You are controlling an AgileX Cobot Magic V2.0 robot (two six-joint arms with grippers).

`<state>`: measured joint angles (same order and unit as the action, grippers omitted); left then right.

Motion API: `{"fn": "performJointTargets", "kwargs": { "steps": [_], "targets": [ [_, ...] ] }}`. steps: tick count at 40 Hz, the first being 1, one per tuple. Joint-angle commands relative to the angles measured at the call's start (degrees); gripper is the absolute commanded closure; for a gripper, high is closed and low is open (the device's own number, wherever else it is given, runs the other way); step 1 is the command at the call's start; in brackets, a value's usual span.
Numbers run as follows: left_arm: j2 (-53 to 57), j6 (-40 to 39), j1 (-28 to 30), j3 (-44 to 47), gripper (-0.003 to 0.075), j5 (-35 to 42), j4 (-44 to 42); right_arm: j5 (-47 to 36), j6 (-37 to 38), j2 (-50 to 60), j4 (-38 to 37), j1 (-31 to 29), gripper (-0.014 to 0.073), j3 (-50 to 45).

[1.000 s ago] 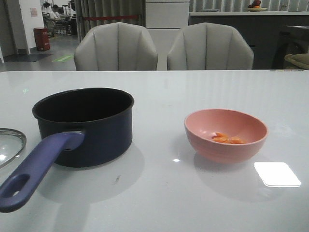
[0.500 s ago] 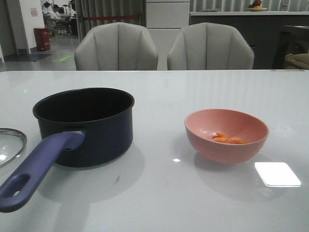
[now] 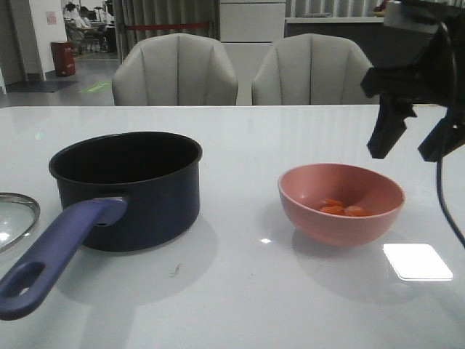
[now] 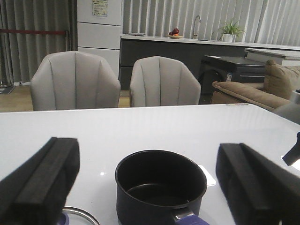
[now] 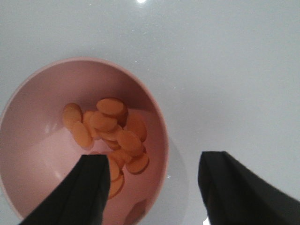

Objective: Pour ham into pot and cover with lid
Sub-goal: 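Lower the right gripper to the pink bowl rim and grasp it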

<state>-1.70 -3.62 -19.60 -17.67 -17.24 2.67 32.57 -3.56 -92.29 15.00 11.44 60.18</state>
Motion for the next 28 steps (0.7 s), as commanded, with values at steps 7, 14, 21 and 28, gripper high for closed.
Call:
{"fn": "performJointTargets", "kwargs": {
  "steps": [7, 14, 21, 28],
  "targets": [
    [-0.6, 0.0, -0.4, -1.4, 0.0095, 4.8, 0.3, -1.6, -0.9, -6.0, 0.7, 0.1, 0.0210, 4.8],
    [-0.6, 0.0, -0.4, -1.4, 0.0095, 4.8, 0.3, -0.6, -0.9, -10.0, 2.8, 0.1, 0.0378, 6.5],
    [-0.6, 0.0, -0.4, -1.4, 0.0095, 4.8, 0.3, -2.1, -0.9, -11.3, 2.9, 0.1, 0.0457, 7.1],
    [-0.6, 0.0, -0.4, -1.4, 0.0095, 4.8, 0.3, -4.7, -0.5, -11.3, 3.1, 0.0, 0.0458, 7.1]
  ]
}}
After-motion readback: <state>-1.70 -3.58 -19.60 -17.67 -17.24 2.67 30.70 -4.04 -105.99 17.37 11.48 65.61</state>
